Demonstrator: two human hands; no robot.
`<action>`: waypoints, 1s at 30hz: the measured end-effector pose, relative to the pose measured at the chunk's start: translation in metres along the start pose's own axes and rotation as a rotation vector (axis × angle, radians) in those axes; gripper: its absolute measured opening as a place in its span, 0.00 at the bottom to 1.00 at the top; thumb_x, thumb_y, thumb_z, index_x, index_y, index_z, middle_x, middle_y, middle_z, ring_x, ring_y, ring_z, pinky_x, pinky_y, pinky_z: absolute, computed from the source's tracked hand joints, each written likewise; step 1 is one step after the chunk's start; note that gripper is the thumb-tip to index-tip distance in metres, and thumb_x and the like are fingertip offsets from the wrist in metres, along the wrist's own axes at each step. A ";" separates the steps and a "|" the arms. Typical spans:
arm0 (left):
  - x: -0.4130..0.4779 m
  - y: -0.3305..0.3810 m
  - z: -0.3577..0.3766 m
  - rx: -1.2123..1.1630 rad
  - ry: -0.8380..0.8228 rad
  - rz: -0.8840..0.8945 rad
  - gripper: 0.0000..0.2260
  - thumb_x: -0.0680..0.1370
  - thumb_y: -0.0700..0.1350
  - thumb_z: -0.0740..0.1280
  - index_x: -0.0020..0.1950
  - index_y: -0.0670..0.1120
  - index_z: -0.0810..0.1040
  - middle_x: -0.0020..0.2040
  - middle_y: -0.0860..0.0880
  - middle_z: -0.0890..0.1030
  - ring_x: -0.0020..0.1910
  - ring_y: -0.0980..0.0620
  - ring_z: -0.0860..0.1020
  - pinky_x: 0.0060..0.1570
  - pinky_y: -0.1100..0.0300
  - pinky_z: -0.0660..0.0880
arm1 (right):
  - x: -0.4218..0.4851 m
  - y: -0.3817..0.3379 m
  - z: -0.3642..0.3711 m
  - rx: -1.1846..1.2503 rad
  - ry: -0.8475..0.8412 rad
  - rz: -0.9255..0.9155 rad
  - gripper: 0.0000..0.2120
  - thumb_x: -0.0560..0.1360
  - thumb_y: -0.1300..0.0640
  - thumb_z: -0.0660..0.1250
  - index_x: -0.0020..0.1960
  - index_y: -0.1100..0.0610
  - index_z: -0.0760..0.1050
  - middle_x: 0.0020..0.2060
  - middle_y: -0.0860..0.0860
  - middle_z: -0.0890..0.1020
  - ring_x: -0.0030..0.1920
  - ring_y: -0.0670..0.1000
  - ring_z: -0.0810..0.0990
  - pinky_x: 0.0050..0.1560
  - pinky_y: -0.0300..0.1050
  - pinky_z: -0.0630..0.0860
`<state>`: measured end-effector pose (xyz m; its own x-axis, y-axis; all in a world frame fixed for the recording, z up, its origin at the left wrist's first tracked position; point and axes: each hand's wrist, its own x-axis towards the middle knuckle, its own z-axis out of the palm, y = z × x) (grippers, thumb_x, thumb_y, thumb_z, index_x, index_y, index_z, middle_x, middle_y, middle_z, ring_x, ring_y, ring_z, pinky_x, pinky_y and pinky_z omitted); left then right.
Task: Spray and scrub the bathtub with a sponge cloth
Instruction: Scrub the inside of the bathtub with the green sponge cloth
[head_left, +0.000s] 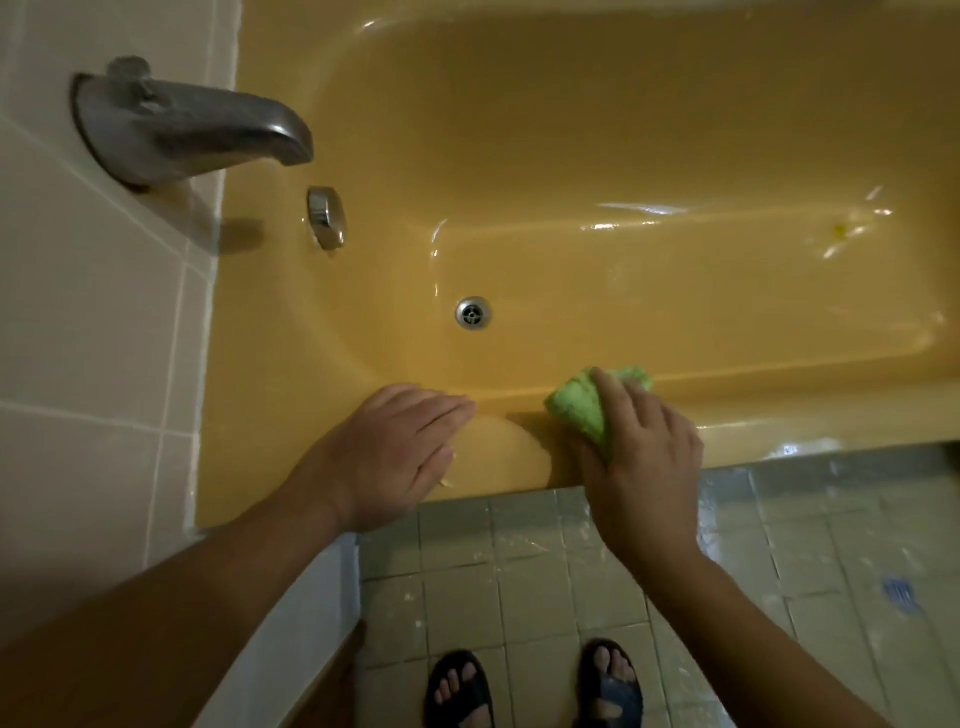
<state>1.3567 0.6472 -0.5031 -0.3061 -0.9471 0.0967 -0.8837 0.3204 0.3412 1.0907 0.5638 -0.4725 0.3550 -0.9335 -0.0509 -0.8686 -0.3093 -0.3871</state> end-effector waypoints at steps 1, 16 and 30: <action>0.006 0.005 0.002 -0.005 -0.010 0.015 0.22 0.84 0.49 0.57 0.73 0.41 0.77 0.69 0.45 0.80 0.65 0.46 0.79 0.68 0.51 0.67 | -0.004 0.000 0.001 -0.040 -0.044 -0.141 0.30 0.78 0.44 0.66 0.78 0.46 0.65 0.72 0.54 0.75 0.70 0.61 0.72 0.69 0.61 0.67; 0.062 0.059 0.028 0.029 -0.070 0.162 0.26 0.84 0.50 0.57 0.79 0.40 0.69 0.78 0.43 0.71 0.74 0.47 0.70 0.71 0.53 0.67 | -0.005 0.115 -0.036 -0.064 0.048 -0.129 0.30 0.77 0.41 0.62 0.78 0.47 0.65 0.71 0.53 0.75 0.72 0.60 0.70 0.73 0.61 0.66; 0.117 0.103 0.053 0.082 -0.100 0.218 0.26 0.85 0.51 0.55 0.81 0.40 0.66 0.81 0.43 0.67 0.76 0.45 0.71 0.73 0.51 0.71 | 0.016 0.162 -0.066 0.054 0.215 0.479 0.37 0.81 0.51 0.65 0.84 0.46 0.50 0.84 0.50 0.49 0.83 0.61 0.47 0.80 0.67 0.50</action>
<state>1.2110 0.5704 -0.5066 -0.5226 -0.8501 0.0655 -0.8174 0.5213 0.2452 0.9327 0.4865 -0.4754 -0.1608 -0.9859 -0.0461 -0.8953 0.1654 -0.4136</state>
